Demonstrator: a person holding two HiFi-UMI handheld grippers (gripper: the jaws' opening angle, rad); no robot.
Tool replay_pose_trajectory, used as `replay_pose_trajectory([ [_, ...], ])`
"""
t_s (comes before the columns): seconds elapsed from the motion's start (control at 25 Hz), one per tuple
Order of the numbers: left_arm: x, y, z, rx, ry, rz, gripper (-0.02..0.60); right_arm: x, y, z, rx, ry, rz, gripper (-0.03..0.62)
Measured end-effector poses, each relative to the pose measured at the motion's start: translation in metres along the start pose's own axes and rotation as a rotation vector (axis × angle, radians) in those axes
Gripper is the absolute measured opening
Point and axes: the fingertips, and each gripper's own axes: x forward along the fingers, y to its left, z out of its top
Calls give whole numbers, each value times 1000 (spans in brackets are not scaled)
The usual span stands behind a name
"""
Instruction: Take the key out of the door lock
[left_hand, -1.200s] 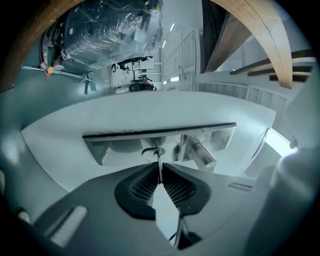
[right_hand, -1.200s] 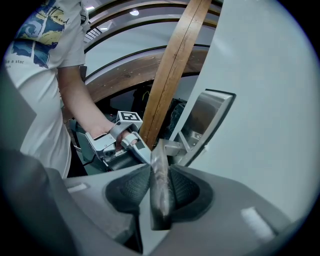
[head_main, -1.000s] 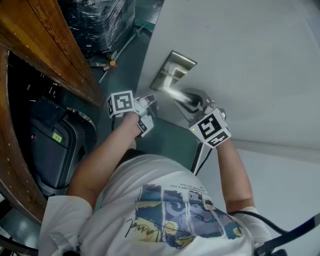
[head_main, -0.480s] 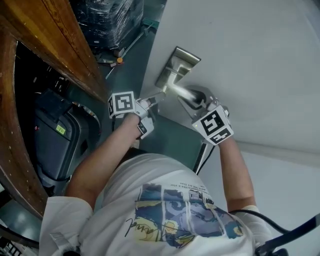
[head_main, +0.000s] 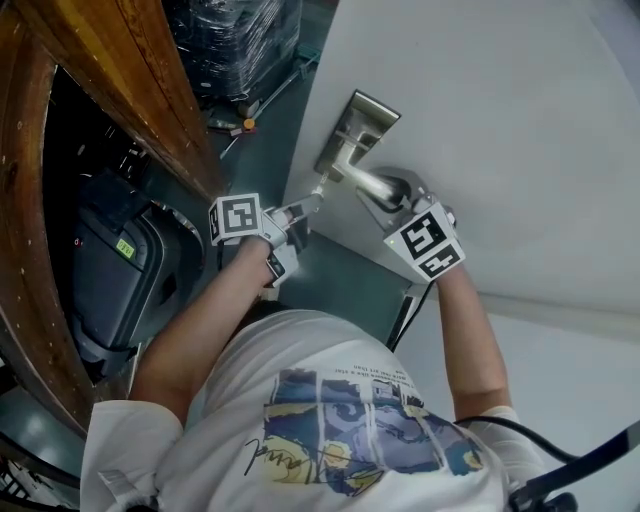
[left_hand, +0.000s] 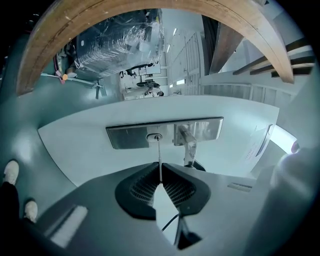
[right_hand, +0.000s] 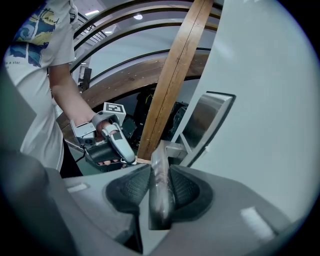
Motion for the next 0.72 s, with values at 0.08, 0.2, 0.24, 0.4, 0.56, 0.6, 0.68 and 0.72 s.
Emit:
replay_pose_trajectory([
  [0.08,-2,-2,-2,12,-3,9,23,0,0,1,14,-15,7,121],
  [0.2,-6,-3,-5,45,-7,28,23,-2,-1,2,19,-38,17,126],
  [0.24,-7,-4,-6,59,-7,33,23,-4,-2,1,21,-44,17,137],
  [0.4,-12,-10,-13,115,-11,48,23,-18,-4,-6,68,-77,19,153],
  [0.56,-18,-13,-21,129,-29,54,23,-40,-6,-20,92,-86,-27,153],
  [0.6,-19,-14,-23,132,-35,55,23,-46,-6,-24,102,-83,-40,153],
  [0.68,-23,-17,-29,142,-44,58,23,-59,-4,-33,128,-87,-65,153],
  [0.72,-26,-20,-31,150,-49,60,23,-65,-2,-35,137,-97,-75,153],
])
